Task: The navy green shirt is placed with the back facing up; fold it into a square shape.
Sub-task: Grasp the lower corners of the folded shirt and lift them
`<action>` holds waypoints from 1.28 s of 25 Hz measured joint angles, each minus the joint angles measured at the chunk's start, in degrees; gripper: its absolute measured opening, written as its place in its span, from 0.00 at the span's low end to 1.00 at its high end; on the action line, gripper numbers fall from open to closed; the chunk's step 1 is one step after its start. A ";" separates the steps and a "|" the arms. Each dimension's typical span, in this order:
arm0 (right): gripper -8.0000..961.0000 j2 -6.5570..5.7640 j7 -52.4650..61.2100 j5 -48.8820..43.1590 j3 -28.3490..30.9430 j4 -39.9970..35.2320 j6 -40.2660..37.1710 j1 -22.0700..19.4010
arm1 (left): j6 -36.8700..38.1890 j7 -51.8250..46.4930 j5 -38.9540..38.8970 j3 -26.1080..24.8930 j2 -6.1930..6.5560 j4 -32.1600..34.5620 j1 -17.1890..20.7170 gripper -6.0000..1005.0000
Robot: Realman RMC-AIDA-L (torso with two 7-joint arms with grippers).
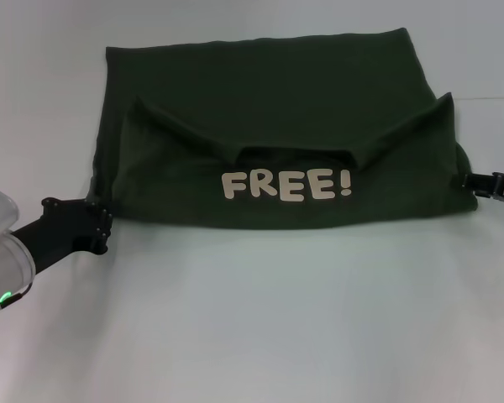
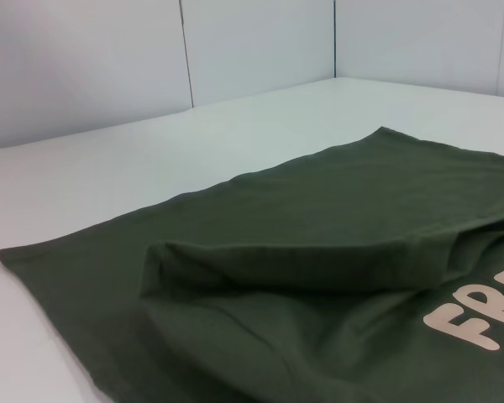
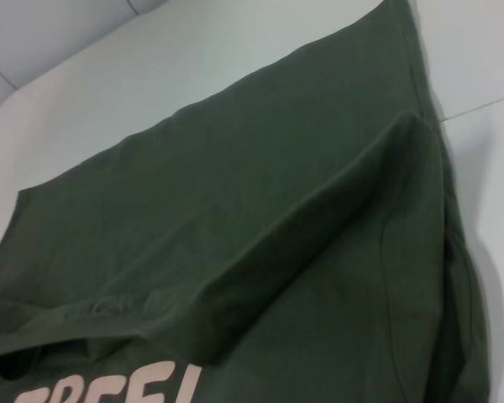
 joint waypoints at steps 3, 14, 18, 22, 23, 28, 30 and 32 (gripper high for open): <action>0.62 0.35 -0.06 -0.10 -0.89 0.96 2.09 0.70 | 0.01 -0.01 0.00 0.00 0.00 -0.06 -0.12 0.02; 0.55 0.88 -0.71 0.01 -2.06 2.48 4.29 1.32 | 0.02 -0.19 0.07 0.00 -0.10 -0.11 -0.33 0.02; 0.53 0.96 -1.27 0.27 -1.51 2.15 3.33 0.80 | 0.04 -0.19 0.09 0.00 -0.10 -0.12 -0.32 0.02; 0.39 1.03 -2.99 0.50 0.20 1.74 1.05 0.13 | -0.21 -0.45 0.09 0.00 -0.10 -0.13 -0.31 0.02; 0.26 1.10 -3.66 0.65 0.81 1.39 0.31 -0.17 | -0.26 -0.68 0.09 -0.01 -0.10 -0.10 -0.25 0.02; 0.08 1.22 -7.10 4.41 2.50 -0.36 -4.69 -2.73 | 0.40 -3.27 0.13 0.09 -0.04 0.59 0.50 0.02; 0.04 0.95 -8.26 5.96 2.55 -0.80 -6.74 -3.97 | 1.70 -5.21 0.76 0.21 -0.03 1.42 1.12 0.02; 0.04 0.78 -8.85 7.03 2.66 -1.41 -8.52 -5.21 | 4.16 -8.77 2.62 0.32 -0.02 3.16 2.08 0.02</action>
